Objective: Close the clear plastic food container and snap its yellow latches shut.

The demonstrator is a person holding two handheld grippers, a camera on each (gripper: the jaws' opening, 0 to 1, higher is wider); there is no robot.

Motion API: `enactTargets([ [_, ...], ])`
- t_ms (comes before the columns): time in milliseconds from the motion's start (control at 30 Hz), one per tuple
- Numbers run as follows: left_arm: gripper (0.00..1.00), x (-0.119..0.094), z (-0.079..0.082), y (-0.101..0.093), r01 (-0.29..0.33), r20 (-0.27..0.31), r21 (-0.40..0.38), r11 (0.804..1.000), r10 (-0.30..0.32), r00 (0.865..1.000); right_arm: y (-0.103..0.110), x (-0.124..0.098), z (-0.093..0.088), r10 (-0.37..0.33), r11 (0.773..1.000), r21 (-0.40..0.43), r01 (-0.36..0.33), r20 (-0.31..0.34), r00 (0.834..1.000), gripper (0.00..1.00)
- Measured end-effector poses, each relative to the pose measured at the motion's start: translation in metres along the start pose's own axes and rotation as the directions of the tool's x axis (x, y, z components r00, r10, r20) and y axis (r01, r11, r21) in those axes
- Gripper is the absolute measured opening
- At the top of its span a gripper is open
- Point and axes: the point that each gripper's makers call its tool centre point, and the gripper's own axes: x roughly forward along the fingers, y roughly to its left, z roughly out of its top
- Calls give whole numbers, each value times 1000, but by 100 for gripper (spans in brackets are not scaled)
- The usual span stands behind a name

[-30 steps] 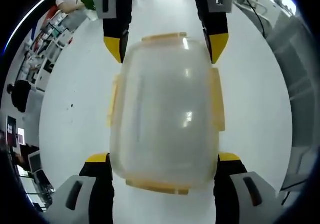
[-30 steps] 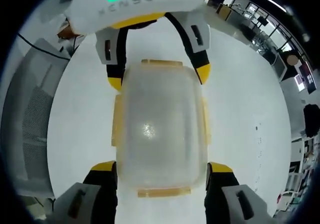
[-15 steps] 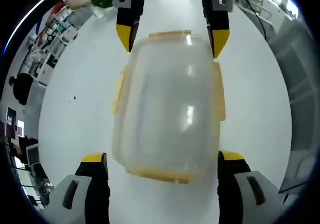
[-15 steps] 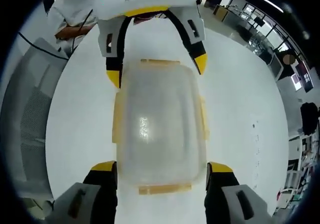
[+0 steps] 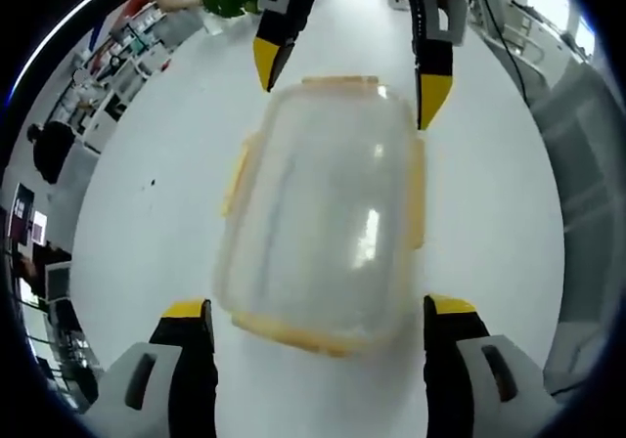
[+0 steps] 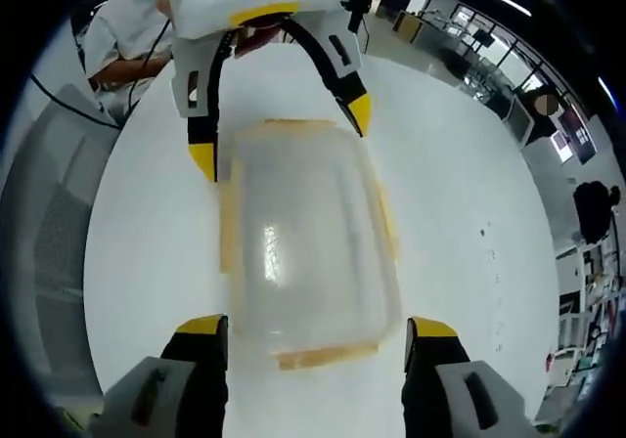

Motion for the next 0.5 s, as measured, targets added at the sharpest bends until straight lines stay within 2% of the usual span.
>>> enactTargets([
  [133,86,-4,3,0,-6,22,-39,999,7,1000,1,-2,-1,-8,1000,22,7,15,1000,72],
  [367,87,-6,1,1,-28,35,-55,998,30,999,3,-6,-4,-55,997,55,52,43,998,72],
  [500,87,-11,2,2,-45,61,-87,995,50,997,4,-9,-5,-76,994,89,70,66,995,72],
])
